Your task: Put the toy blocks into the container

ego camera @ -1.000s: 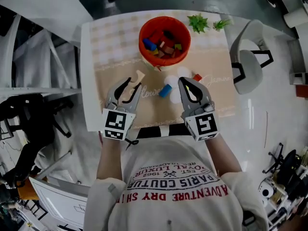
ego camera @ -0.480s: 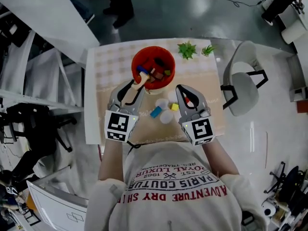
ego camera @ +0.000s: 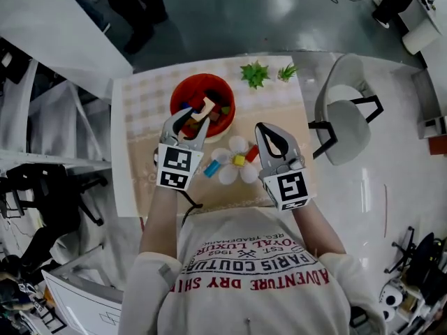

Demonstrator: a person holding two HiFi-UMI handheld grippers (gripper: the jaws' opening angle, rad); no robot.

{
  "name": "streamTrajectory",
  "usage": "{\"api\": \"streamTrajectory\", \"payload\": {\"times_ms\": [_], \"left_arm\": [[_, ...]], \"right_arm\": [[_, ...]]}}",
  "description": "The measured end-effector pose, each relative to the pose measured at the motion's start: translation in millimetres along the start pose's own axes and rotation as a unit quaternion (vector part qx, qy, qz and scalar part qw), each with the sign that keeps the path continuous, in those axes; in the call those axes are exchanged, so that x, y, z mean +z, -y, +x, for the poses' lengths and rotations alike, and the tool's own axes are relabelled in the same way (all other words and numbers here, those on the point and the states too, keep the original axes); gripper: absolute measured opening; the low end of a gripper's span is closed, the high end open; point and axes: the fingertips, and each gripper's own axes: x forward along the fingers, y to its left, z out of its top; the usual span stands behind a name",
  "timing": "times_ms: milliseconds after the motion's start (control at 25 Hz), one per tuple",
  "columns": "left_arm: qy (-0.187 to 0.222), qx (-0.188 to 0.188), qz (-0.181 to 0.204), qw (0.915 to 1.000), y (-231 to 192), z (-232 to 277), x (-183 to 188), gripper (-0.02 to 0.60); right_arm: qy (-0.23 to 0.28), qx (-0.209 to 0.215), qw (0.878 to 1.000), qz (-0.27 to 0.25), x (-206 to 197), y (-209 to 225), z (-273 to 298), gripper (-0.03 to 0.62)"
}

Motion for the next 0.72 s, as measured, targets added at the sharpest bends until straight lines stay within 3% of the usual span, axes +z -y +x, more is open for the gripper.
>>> {"api": "streamTrajectory", "payload": {"times_ms": [200, 240, 400, 720], "left_arm": [[-0.035, 0.018, -0.003, 0.9992, 1.1, 12.1, -14.3, 0.161], [-0.039, 0.023, -0.006, 0.999, 0.8, 12.6, -15.6, 0.209], [-0.023, 0.032, -0.024, 0.9989, 1.8, 6.3, -11.9, 0.307], [0.002, 0.033, -0.038, 0.9987, 25.0, -28.7, -16.3, 0.324]], "right_arm": [[-0.016, 0.002, 1.0, 0.009, -13.7, 5.9, -2.4, 0.002], [-0.016, 0.002, 1.0, 0.01, -14.7, 6.3, -2.9, 0.002], [-0.018, 0.01, 1.0, 0.01, -16.6, 3.8, -4.8, 0.002], [-0.025, 0.037, 0.999, 0.015, -26.8, -11.6, -9.9, 0.002]]}}
